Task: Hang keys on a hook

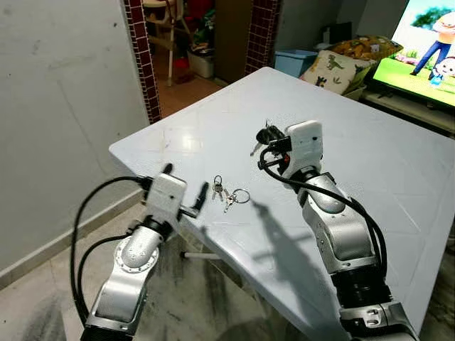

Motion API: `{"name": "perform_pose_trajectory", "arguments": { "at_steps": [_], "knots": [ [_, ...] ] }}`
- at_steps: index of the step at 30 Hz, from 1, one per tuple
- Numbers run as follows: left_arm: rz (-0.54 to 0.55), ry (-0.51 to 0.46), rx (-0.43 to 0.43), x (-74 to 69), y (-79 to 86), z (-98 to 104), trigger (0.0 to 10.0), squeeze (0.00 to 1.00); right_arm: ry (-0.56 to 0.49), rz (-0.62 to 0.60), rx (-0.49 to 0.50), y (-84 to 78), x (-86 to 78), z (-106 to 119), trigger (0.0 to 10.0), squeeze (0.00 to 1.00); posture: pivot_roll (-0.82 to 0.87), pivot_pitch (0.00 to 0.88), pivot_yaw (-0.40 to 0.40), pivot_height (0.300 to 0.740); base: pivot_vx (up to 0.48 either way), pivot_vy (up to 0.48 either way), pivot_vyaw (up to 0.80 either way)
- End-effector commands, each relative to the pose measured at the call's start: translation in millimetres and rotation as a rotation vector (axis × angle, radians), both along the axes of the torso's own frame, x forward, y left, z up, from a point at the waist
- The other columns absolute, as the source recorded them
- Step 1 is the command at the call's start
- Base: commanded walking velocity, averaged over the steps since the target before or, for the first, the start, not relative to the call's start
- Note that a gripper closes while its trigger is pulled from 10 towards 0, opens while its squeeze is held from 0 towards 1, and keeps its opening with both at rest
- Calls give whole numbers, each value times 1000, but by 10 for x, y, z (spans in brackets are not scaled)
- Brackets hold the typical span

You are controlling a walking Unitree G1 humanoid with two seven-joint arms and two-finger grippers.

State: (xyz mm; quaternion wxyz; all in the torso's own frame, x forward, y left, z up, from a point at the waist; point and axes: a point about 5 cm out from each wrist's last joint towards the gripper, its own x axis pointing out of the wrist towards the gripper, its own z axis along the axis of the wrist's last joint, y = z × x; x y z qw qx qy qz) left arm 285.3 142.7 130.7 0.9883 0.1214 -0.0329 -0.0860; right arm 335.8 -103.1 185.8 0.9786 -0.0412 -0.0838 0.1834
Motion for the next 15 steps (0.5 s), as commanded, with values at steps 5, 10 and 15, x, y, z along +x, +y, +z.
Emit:
{"name": "perform_pose_trajectory", "arguments": {
  "at_steps": [5, 10, 15],
  "knots": [
    [167, -31, 61, -29, 221, 5, 10000, 0, -47, 53, 47, 45, -126, 108, 10000, 0, 80, 0, -22, 740, 0, 0, 0],
    [161, -21, 53, -69, 202, -11, 10000, 0, -51, 76, 54, 87, -218, 91, 10000, 0, 79, 0, -8, 740, 0, 0, 96],
    [146, -11, 38, -73, 127, -14, 10000, 0, -22, 63, 53, 138, -276, 15, 10000, 0, 80, 0, 16, 740, 0, 0, 763]
  ]
}}
